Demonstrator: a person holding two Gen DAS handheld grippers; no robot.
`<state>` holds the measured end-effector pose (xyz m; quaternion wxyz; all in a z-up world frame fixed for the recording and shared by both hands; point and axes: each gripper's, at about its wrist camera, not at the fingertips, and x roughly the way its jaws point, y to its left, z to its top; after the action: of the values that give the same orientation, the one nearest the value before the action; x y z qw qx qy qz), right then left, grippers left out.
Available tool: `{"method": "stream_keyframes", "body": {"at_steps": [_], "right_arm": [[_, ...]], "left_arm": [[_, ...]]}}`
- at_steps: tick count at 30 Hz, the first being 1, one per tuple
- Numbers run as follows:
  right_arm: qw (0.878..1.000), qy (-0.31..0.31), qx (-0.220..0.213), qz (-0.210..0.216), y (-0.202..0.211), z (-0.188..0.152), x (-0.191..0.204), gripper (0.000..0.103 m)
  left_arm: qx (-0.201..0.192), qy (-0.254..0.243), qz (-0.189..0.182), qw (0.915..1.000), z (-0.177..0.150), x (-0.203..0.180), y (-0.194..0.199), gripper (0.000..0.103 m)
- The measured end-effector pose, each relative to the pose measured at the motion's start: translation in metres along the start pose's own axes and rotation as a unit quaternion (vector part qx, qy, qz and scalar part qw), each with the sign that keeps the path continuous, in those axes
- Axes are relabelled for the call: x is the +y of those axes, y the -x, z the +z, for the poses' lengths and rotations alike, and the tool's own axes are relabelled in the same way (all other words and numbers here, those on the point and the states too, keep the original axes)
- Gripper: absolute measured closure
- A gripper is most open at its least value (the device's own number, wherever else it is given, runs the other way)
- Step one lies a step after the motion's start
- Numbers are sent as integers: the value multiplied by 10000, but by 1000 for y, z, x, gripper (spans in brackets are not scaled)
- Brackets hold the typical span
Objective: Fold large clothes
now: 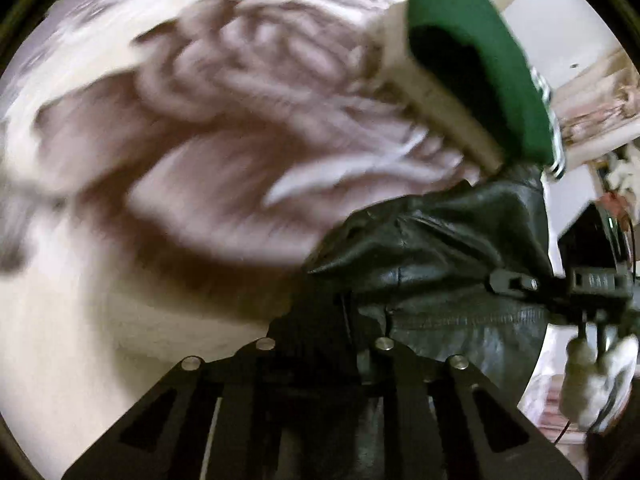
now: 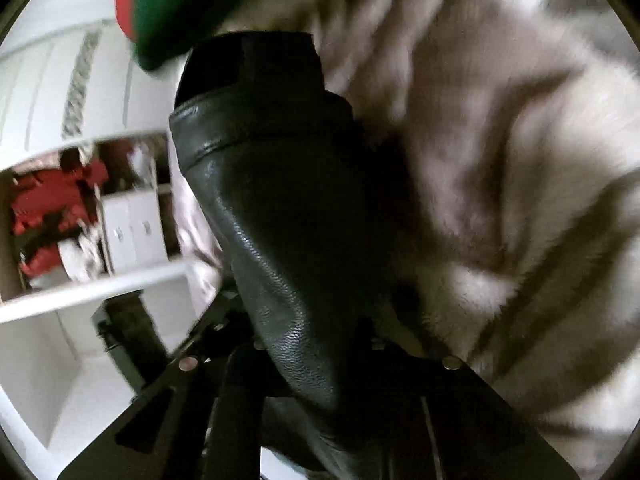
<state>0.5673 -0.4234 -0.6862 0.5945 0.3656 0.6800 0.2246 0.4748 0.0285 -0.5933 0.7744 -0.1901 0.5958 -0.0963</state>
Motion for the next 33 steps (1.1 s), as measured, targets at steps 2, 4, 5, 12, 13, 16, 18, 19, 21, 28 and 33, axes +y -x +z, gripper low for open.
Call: {"method": "stream_keyframes", "body": {"at_steps": [2,4,5,12,13,16,18,19,21,28,33], "right_arm": [[9989,-85,-451,-21,24,6,3,89],[9973,-200,-663,-255,58,17,-15,87],[9964,-292,-654,-461,65,27,-25,84],[9901,-91,34,-1401,102,14,-25,58],[9878,123,48,-1555,103,5,-17,52],[9741,738,118,-2134,97,-30,13,48],[9671,958,175,-2349,98,-36,17,48],[9680,934,201,-2319,96,-35,16,44],[9738,693,238,-2155,110,-21,-19,34],[9851,-697,34,-1569,167,33,-102,24],[9806,300,316,-1910,193,-1,-54,24]], "left_arm": [[74,-208,-134,9997,26,-18,-10,89],[224,-270,-163,9993,48,-36,-23,85],[340,-303,-91,9989,52,-44,-27,85],[-255,-812,1106,9902,17,-67,36,35],[-319,-743,1261,9887,13,-63,44,22],[-515,-253,1491,9872,-27,-44,78,22],[-413,61,1486,9880,-55,-39,76,22],[-343,149,1479,9883,-64,-39,71,22],[-2,270,1488,9885,-90,-42,50,22],[-126,367,2435,9691,-106,-37,-4,11],[287,1130,2451,9625,-101,13,-20,11]]}}
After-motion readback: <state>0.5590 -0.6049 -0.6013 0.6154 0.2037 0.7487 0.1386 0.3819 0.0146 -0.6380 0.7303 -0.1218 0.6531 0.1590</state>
